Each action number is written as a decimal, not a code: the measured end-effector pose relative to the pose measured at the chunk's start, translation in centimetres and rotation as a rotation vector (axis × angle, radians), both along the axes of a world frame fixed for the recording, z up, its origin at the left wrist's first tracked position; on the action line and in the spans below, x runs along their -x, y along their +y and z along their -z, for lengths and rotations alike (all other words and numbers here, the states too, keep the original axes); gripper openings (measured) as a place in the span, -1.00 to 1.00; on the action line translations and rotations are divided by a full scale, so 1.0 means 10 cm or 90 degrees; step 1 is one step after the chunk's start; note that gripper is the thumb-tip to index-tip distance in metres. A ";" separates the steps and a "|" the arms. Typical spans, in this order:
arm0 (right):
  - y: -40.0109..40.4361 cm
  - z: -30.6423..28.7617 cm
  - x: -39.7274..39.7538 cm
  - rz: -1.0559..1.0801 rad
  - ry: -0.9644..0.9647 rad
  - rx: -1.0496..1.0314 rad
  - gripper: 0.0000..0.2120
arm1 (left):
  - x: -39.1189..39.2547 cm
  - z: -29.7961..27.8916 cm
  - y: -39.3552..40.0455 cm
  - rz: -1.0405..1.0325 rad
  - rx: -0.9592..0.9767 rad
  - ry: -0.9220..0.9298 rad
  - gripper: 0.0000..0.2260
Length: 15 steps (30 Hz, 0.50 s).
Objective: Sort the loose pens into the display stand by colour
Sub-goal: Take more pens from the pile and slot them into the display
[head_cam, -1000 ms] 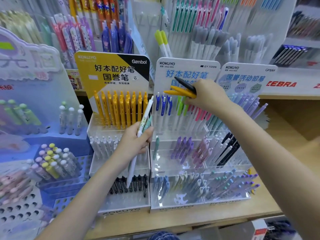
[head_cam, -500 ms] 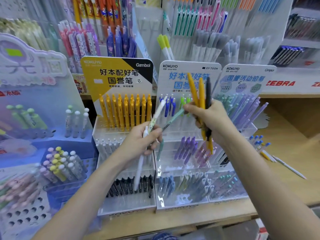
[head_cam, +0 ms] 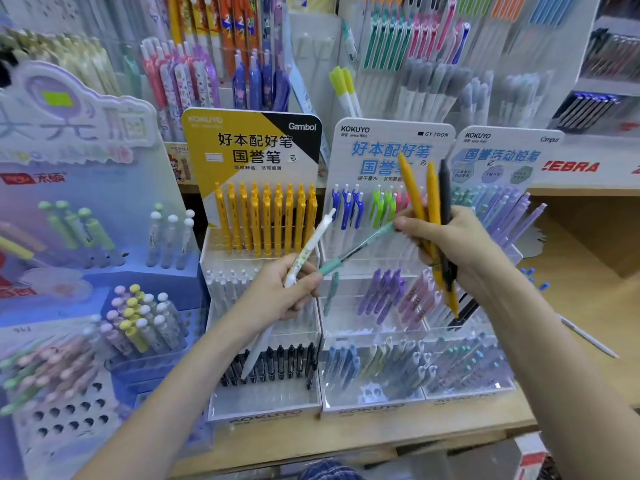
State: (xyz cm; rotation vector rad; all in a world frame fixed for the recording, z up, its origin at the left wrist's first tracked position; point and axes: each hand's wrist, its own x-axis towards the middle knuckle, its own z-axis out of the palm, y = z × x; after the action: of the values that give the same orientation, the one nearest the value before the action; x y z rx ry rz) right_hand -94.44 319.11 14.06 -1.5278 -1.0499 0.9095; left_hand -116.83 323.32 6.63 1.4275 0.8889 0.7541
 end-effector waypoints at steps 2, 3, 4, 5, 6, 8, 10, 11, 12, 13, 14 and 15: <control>-0.05 -0.09 -0.12 0.039 -0.055 0.005 -0.90 | 0.05 0.03 0.01 -0.049 -0.011 0.008 -0.94; -0.07 -0.11 -0.16 0.045 -0.117 0.013 -0.87 | 0.08 0.05 0.02 -0.077 -0.010 0.008 -0.93; -0.07 -0.09 -0.18 0.042 -0.206 0.023 -0.84 | 0.11 0.08 0.03 -0.099 -0.006 0.004 -0.92; -0.06 -0.04 -0.16 0.035 -0.311 0.033 -0.81 | 0.13 0.10 0.04 -0.113 -0.003 0.001 -0.91; -0.04 0.05 -0.11 0.027 -0.406 0.042 -0.79 | 0.14 0.11 0.04 -0.119 0.001 -0.001 -0.91; 0.00 0.24 0.03 0.007 -0.510 0.048 -0.79 | 0.14 0.14 0.02 -0.125 0.009 -0.006 -0.91; 0.03 0.42 0.13 -0.005 -0.535 0.036 -0.71 | 0.14 0.16 -0.01 -0.129 0.017 -0.013 -0.93; 0.05 0.50 0.16 -0.002 -0.542 0.032 -0.66 | 0.14 0.17 -0.02 -0.131 0.018 -0.013 -0.93; 0.07 0.57 0.17 -0.001 -0.550 0.033 -0.65 | 0.15 0.17 -0.02 -0.132 0.018 -0.011 -0.93; 0.08 0.61 0.19 -0.006 -0.562 0.040 -0.67 | 0.16 0.18 -0.03 -0.133 0.017 -0.008 -0.93; 0.09 0.65 0.22 -0.015 -0.573 0.045 -0.71 | 0.16 0.19 -0.03 -0.134 0.016 -0.005 -0.92; 0.09 0.69 0.26 -0.022 -0.579 0.047 -0.74 | 0.16 0.20 -0.03 -0.135 0.017 -0.003 -0.92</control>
State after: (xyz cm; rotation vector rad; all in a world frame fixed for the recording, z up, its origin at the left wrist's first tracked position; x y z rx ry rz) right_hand -97.05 320.06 7.20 -2.0449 -1.6815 0.2314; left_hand -118.43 322.99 4.68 1.3202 1.0537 0.9008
